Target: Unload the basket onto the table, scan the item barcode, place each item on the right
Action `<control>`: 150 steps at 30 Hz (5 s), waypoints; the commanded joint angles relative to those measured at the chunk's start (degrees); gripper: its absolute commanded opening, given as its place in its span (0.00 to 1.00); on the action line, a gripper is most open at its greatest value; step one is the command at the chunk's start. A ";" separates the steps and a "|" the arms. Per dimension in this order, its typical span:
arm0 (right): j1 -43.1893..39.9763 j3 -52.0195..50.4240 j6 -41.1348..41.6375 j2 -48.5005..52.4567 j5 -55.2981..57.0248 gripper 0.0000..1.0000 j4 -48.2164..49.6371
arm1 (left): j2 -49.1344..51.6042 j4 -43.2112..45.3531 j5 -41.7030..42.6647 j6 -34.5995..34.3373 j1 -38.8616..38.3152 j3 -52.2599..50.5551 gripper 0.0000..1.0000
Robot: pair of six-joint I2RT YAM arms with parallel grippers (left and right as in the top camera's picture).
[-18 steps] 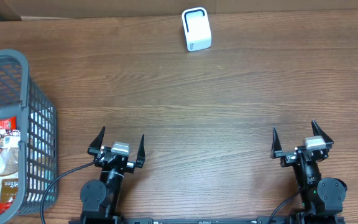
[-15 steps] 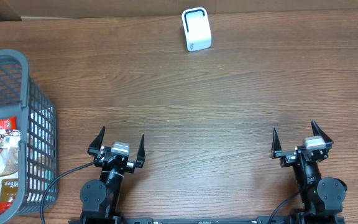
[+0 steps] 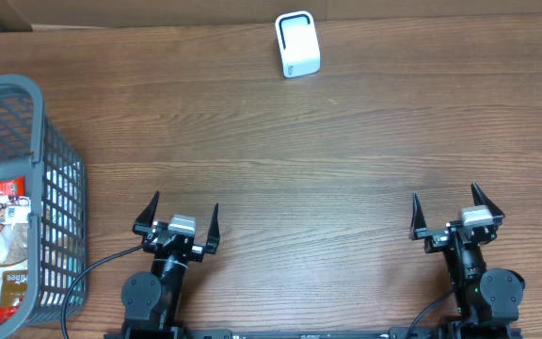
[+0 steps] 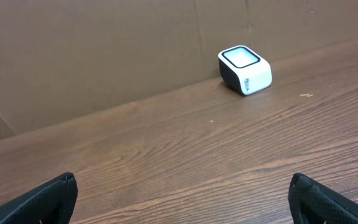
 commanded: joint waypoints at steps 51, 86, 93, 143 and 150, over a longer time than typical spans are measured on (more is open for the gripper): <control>0.17 -0.59 -0.07 -0.61 0.52 1.00 0.17 | -0.61 -0.13 -0.02 1.07 0.28 -0.24 0.99; 0.24 2.89 9.94 -0.61 -12.46 1.00 7.06 | -0.55 -3.26 10.88 -7.04 0.24 6.01 1.00; 0.24 7.63 11.76 -0.59 -15.32 1.00 4.17 | 3.74 -9.88 12.52 -6.91 0.24 14.91 1.00; 0.24 71.12 12.90 57.57 -34.67 1.00 -51.95 | 68.78 -72.43 -12.55 -32.96 1.03 106.86 1.00; 0.24 71.06 12.90 59.47 -32.63 1.00 -53.29 | 79.30 -83.52 -18.36 -40.72 17.07 125.00 1.00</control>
